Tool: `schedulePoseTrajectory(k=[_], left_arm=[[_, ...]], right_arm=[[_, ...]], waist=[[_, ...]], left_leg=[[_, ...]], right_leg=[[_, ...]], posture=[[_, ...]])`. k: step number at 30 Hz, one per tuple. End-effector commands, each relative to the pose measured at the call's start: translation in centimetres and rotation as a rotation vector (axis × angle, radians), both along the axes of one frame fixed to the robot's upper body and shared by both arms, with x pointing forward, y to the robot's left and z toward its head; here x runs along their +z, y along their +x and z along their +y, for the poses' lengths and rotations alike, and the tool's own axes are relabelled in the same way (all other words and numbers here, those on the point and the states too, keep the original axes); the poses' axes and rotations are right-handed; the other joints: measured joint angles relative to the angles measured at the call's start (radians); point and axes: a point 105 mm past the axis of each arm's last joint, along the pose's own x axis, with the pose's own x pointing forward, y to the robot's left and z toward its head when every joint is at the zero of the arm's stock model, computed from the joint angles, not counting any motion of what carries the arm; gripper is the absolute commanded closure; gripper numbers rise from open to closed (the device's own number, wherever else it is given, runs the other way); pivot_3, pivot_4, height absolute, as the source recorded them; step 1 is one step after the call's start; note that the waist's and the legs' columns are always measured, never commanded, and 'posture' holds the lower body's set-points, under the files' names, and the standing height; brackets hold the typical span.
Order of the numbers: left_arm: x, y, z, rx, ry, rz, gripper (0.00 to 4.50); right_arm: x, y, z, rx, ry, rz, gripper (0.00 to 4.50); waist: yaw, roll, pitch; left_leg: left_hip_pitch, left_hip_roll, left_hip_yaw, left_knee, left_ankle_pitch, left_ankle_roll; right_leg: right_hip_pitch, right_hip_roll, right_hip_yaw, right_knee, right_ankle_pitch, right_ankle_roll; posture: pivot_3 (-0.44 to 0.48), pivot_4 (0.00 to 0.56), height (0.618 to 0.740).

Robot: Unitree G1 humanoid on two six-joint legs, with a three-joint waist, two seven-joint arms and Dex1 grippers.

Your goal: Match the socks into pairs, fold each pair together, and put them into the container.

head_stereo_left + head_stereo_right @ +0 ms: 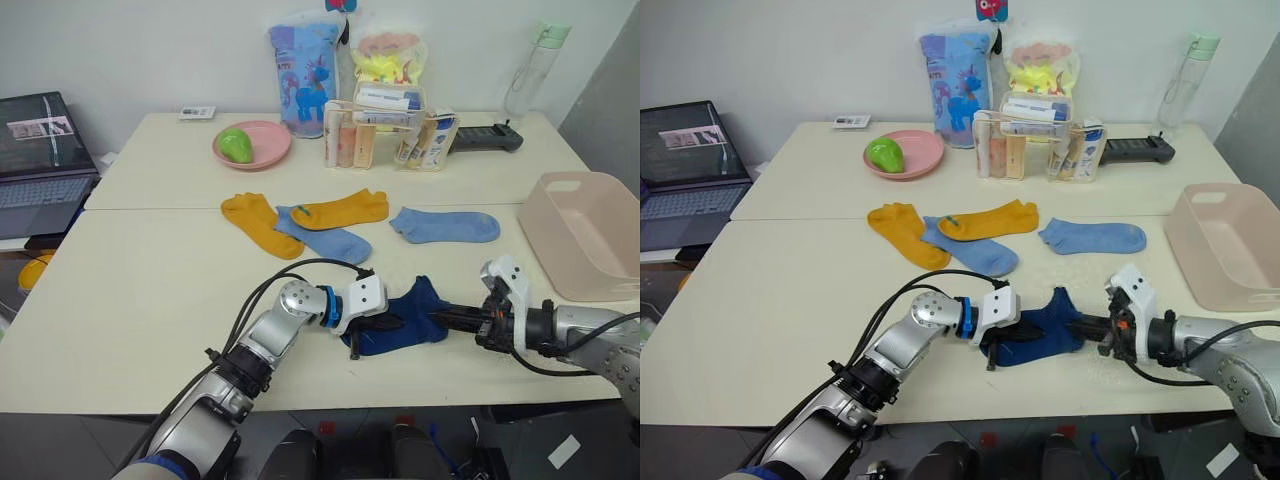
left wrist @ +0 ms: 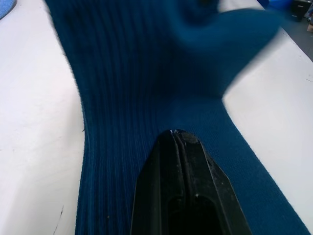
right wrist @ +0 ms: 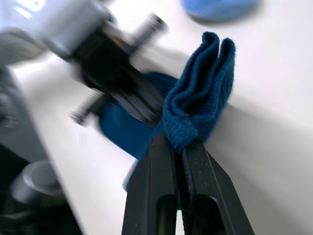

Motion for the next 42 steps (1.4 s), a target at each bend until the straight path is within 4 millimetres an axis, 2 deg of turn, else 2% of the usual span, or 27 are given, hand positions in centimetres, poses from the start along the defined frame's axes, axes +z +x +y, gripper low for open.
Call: schedulePoseTrajectory(k=[1, 6, 11, 15, 19, 22, 24, 27, 31, 36, 40, 42], left_arm=[[-1.3, 0.0, 0.9, 0.025, 0.049, 0.020, 4.48], [-1.1, 0.0, 1.1, 0.031, 0.040, 0.018, 4.48], [-0.1, -0.3, 2.4, 0.045, 0.021, 0.017, 4.48], [2.0, -0.6, 4.5, 0.089, -0.018, 0.048, 4.48], [4.6, -1.3, 7.9, 0.105, -0.021, 0.063, 4.48], [6.2, -0.3, 11.0, 0.168, 0.021, 0.001, 4.48], [6.6, -0.1, 11.7, 0.178, 0.033, -0.018, 4.48], [6.9, -0.1, 11.7, 0.189, 0.014, -0.016, 4.48], [7.4, -0.3, 10.4, 0.180, -0.048, -0.035, 4.50], [9.2, -0.3, 7.7, 0.151, -0.147, -0.140, 4.50], [10.1, -0.3, 7.0, 0.128, -0.175, -0.160, 4.50], [9.4, -1.0, 6.7, 0.089, -0.154, -0.127, 4.50]], right_arm=[[1.3, -0.7, 1.6, 0.067, 0.078, 0.003, 4.50], [1.2, -0.5, 3.0, 0.077, 0.120, 0.026, 4.50], [0.3, 0.3, 3.8, 0.066, 0.107, 0.032, 4.50], [0.4, 0.4, 4.3, 0.091, 0.102, 0.030, 4.50], [-0.1, 0.8, 5.1, 0.117, 0.079, 0.026, 4.50], [-1.1, 1.0, 5.8, 0.159, 0.032, 0.027, 4.50], [-1.6, 1.2, 6.0, 0.164, 0.019, 0.031, 4.50], [-1.9, 1.1, 6.3, 0.194, 0.011, 0.030, 4.50], [-1.7, 0.9, 6.2, 0.212, 0.025, 0.029, 3.36], [-0.2, -0.2, 5.6, 0.248, 0.080, 0.028, 1.57], [0.9, -0.4, 5.0, 0.236, 0.112, 0.019, 0.14], [1.1, -0.1, 4.4, 0.201, 0.103, 0.012, 0.03]], waist=[[0.000, 0.000, 0.000], [-0.001, 0.000, 0.000], [-0.010, 0.000, 0.000], [-0.020, 0.000, 0.000], [-0.024, 0.001, 0.000], [-0.021, 0.001, 0.000], [-0.019, 0.001, 0.000], [-0.016, 0.001, 0.000], [-0.018, 0.001, 0.000], [-0.017, 0.000, 0.000], [-0.018, 0.000, 0.000], [-0.018, 0.000, 0.000]], left_leg=[[0.000, 0.000, 0.000, 0.000, 0.000, 0.000], [0.000, 0.000, 0.000, 0.000, 0.000, 0.000], [0.000, 0.000, 0.000, 0.000, 0.000, 0.000], [0.000, 0.000, -0.001, -0.001, 0.000, 0.000], [0.000, 0.000, -0.003, -0.002, 0.000, 0.000], [-0.001, 0.000, -0.003, -0.002, 0.000, 0.000], [-0.001, 0.000, -0.003, -0.001, 0.000, 0.000], [-0.001, -0.001, -0.004, -0.001, 0.000, 0.000], [-0.001, -0.001, -0.004, -0.001, 0.000, 0.000], [-0.001, -0.001, -0.004, -0.001, 0.000, 0.000], [-0.001, 0.000, -0.004, -0.001, 0.000, 0.000], [-0.001, 0.000, -0.004, -0.001, 0.000, 0.000]], right_leg=[[0.000, 0.000, 0.000, 0.000, 0.000, 0.000], [0.000, 0.000, 0.000, 0.000, 0.000, 0.000], [-0.001, 0.000, 0.001, 0.001, 0.000, 0.000], [-0.002, 0.000, 0.001, 0.001, 0.000, 0.000], [-0.003, 0.000, 0.001, 0.001, 0.000, 0.000], [-0.003, 0.000, 0.000, 0.001, 0.000, 0.000], [-0.003, 0.000, 0.000, 0.000, 0.000, 0.000], [-0.002, 0.000, -0.001, -0.001, 0.000, 0.000], [-0.002, -0.001, 0.000, -0.001, 0.000, 0.000], [-0.002, -0.001, 0.000, -0.001, 0.000, 0.000], [-0.002, -0.001, 0.000, 0.000, 0.000, 0.000], [-0.002, -0.001, 0.000, 0.000, 0.000, 0.000]], posture=[[0.000, 0.150, 0.740], [0.000, 0.150, 0.740], [0.000, 0.150, 0.740], [0.000, 0.150, 0.740], [0.000, 0.150, 0.740], [0.000, 0.150, 0.740], [0.000, 0.150, 0.740], [0.000, 0.150, 0.740], [0.000, 0.150, 0.740], [0.000, 0.150, 0.740], [0.000, 0.150, 0.740], [0.000, 0.150, 0.740]])
